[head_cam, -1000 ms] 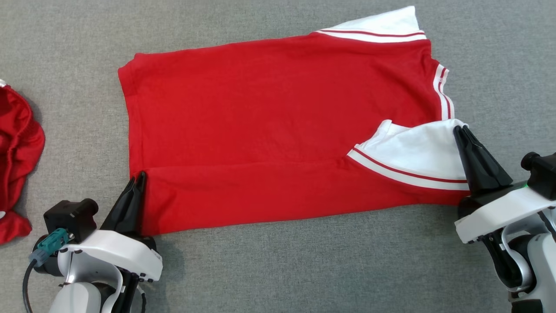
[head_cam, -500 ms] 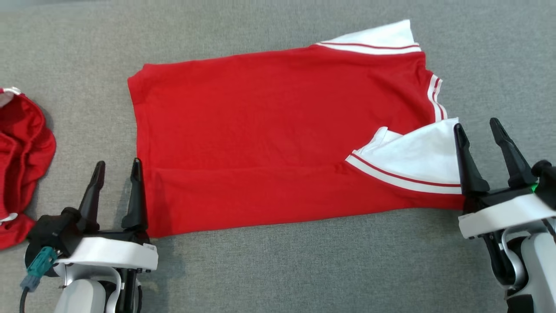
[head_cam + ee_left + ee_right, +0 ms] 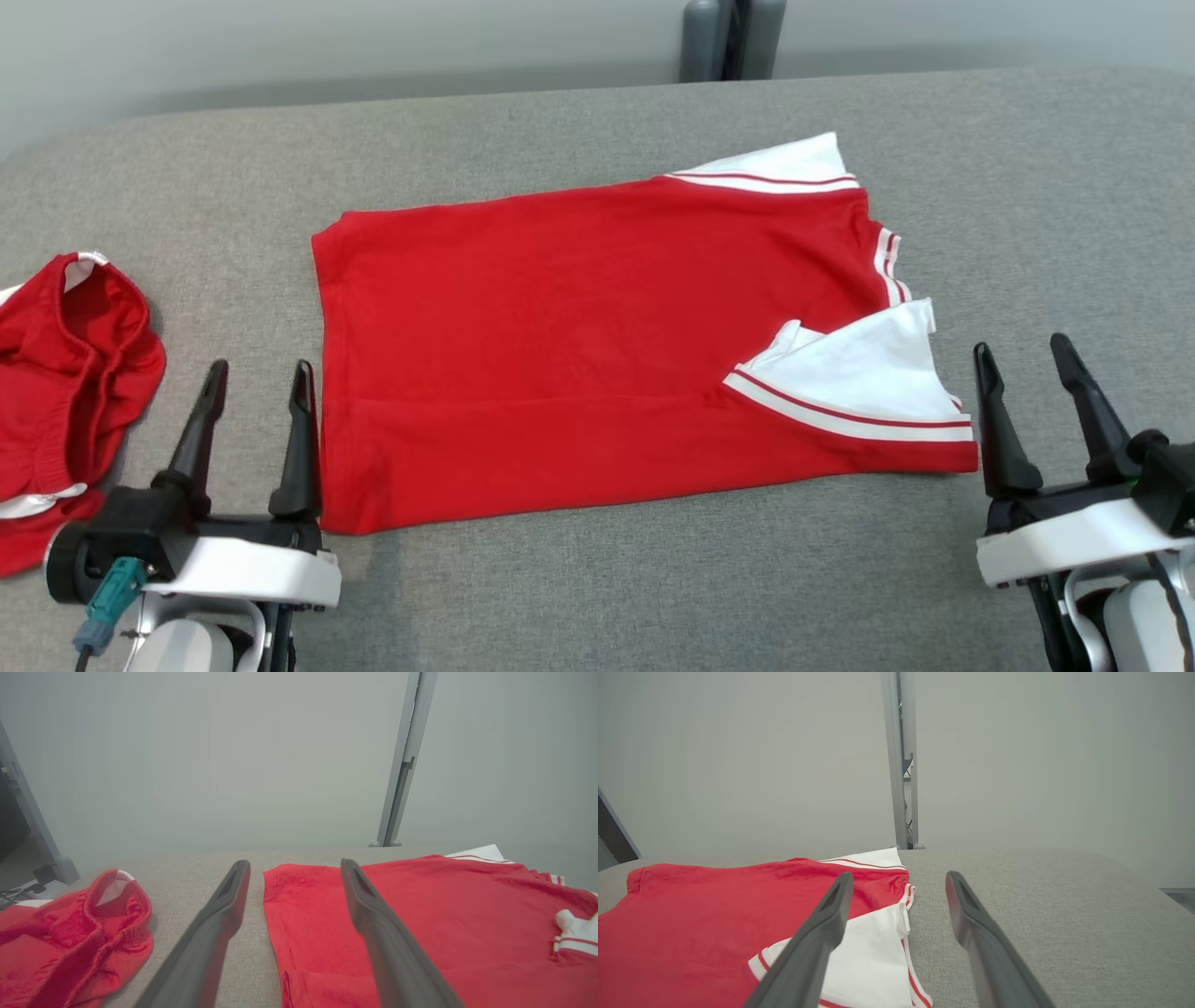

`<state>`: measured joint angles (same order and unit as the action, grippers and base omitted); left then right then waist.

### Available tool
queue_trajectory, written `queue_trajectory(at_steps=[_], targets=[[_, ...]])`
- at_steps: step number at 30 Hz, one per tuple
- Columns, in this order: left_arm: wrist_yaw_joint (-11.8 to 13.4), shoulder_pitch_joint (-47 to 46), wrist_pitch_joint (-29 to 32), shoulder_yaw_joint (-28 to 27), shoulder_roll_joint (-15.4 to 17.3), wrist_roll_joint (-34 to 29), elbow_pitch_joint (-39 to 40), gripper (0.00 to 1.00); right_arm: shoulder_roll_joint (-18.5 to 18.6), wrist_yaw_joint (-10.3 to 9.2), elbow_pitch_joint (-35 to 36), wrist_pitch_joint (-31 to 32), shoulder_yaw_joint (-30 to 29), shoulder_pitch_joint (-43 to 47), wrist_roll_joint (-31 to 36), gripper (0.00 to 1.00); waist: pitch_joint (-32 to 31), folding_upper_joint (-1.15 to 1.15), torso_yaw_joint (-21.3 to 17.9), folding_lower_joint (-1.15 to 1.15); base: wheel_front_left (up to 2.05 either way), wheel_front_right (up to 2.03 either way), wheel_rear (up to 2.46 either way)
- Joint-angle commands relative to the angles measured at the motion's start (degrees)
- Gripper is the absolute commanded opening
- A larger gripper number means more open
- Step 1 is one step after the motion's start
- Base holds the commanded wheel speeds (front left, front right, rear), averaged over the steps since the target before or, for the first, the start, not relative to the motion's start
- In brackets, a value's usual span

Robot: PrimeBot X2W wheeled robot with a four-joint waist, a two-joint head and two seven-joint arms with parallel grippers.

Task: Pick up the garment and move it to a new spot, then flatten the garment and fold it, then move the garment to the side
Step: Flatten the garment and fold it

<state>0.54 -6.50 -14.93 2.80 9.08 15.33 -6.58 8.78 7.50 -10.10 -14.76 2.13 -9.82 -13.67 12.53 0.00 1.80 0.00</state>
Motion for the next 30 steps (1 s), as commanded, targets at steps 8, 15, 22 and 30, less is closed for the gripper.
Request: queue_trajectory(at_steps=[8, 15, 22, 30], targets=[[-0.2, 1.8, -0.2, 0.9, 0.3, -0.8, -1.7, 1.0, -0.1, -0.02, -0.5, -0.5, 0.2, 1.4, -0.6, 1.0, -0.9, 0.0, -0.7, 0.0, 0.0, 0.0, 0.0], [-0.7, 0.2, -0.3, 1.5, 0.5, -0.9, -3.8, 1.0, 0.3, -0.02, -1.1, -0.4, 0.4, 0.5, -1.4, 1.0, -0.5, 0.0, -0.6, 0.0, 0.0, 0.0, 0.0], [-2.7, 1.2, 0.7, 2.6, -0.4, 1.6, -10.5, 1.0, 0.0, -0.02, -7.3, 0.9, 1.9, -0.2, -2.6, 1.0, 1.8, 0.0, -0.2, 0.0, 0.0, 0.0, 0.0], [-5.3, -1.2, 0.8, 2.9, -1.6, 5.5, -20.3, 1.0, -0.1, -0.02, -16.5, 1.5, 4.7, -3.0, -5.2, 1.0, 4.0, 0.0, 0.4, 0.0, 0.0, 0.0, 0.0]])
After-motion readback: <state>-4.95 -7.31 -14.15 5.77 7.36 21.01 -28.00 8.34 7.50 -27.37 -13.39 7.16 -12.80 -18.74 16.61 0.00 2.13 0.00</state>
